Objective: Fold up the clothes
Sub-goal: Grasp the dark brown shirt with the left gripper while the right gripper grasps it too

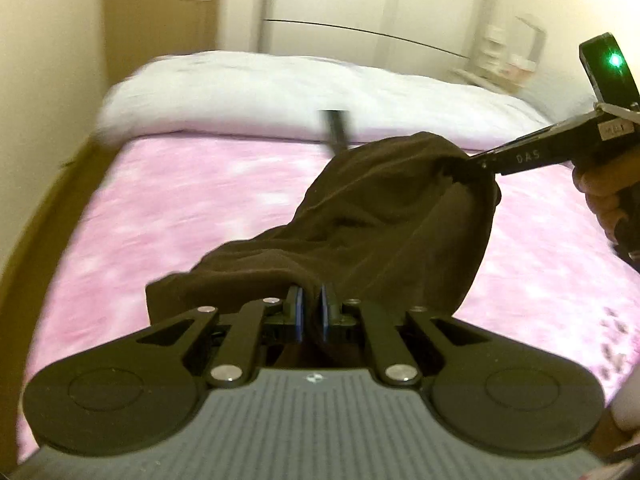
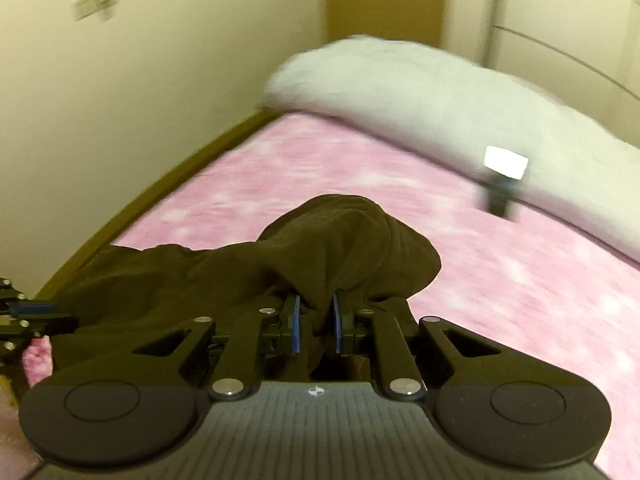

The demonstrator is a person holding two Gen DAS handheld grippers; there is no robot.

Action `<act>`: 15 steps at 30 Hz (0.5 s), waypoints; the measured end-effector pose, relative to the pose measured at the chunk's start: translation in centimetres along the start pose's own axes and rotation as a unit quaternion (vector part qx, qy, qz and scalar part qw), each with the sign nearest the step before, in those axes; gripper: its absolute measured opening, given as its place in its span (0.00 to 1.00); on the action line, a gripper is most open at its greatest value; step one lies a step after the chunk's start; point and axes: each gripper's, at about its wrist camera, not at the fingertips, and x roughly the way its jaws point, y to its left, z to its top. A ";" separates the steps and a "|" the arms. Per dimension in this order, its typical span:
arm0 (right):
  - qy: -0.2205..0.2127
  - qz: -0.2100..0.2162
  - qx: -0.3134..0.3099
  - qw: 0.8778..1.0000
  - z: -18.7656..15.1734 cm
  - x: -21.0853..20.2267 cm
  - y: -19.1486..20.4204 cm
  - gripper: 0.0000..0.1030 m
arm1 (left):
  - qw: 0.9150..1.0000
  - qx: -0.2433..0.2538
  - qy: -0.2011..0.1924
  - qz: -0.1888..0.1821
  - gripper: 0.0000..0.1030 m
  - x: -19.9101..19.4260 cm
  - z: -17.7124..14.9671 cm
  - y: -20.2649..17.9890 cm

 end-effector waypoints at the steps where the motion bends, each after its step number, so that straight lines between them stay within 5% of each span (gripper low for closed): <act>1: 0.001 -0.017 0.008 1.000 -1.1 -1.3 -1.4 0.14 | 1.000 0.012 0.002 -0.012 0.06 1.0 0.5 -2.2; 9: -0.003 -0.107 0.132 0.985 -12.4 -10.2 -17.3 0.14 | 0.990 0.089 0.024 -0.106 0.05 8.8 3.8 -21.8; 13: -0.012 -0.147 0.174 0.974 -17.5 -15.0 -26.2 0.13 | 0.979 0.114 0.023 -0.167 0.06 13.3 6.8 -32.5; 15: -0.025 -0.177 0.161 0.971 -18.2 -17.2 -27.7 0.13 | 0.971 0.127 0.013 -0.204 0.06 14.9 8.8 -37.7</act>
